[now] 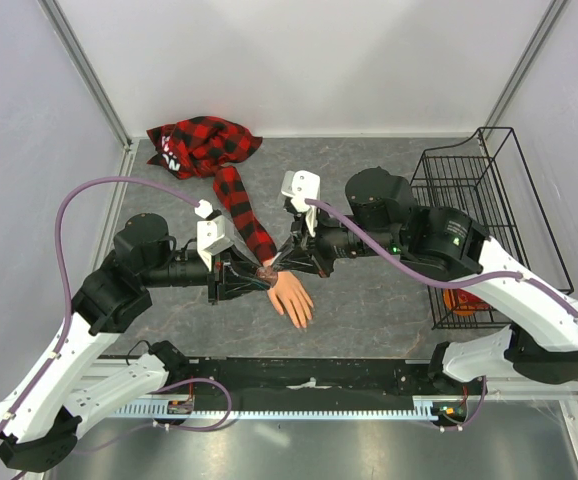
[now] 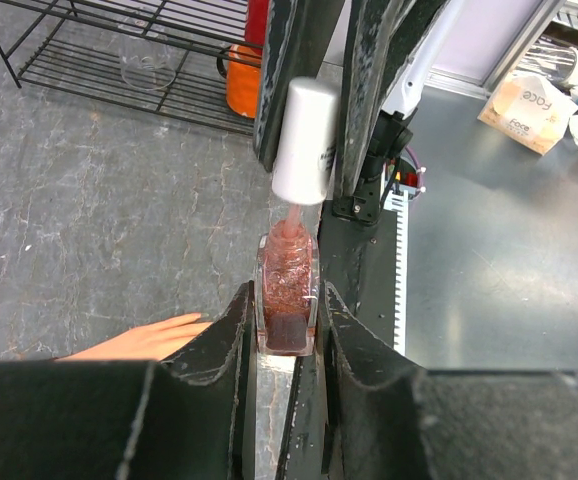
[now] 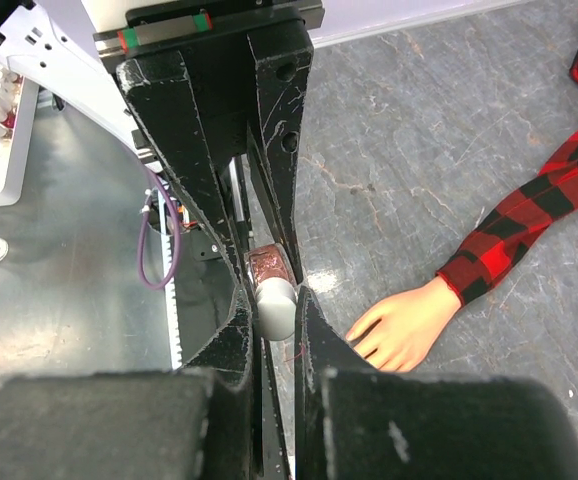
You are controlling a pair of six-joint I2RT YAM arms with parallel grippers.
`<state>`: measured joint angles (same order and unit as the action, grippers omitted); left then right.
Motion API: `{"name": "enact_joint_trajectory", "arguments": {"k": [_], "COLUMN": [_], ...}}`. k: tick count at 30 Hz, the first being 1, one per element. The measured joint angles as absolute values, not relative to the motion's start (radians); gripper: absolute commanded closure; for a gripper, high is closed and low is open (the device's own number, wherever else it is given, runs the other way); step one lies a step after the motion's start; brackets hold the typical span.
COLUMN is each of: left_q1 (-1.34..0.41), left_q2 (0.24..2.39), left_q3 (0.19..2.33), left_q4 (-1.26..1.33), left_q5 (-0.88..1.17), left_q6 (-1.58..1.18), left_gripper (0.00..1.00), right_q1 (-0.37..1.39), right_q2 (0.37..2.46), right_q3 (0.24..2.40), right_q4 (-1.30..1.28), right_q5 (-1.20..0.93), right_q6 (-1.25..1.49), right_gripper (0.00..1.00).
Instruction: Paint the nails
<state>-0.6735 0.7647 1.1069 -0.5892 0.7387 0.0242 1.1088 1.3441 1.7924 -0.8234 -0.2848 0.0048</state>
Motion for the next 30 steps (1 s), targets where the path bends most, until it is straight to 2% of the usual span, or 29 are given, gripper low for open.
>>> {"name": "enact_joint_trajectory", "arguments": {"k": [30], "left_q1": [-0.673], "left_q2": [0.762], "left_q3": [1.107], "left_q4": [-0.589], "left_q5": [0.735], "left_q6": [0.024], "left_gripper": [0.98], "right_q1": [1.108], "right_q2": [1.320], "right_q3": [1.792], "right_q4": [-0.825], "right_q5": [-0.245], "right_q6": [0.008], "right_gripper": [1.00]}}
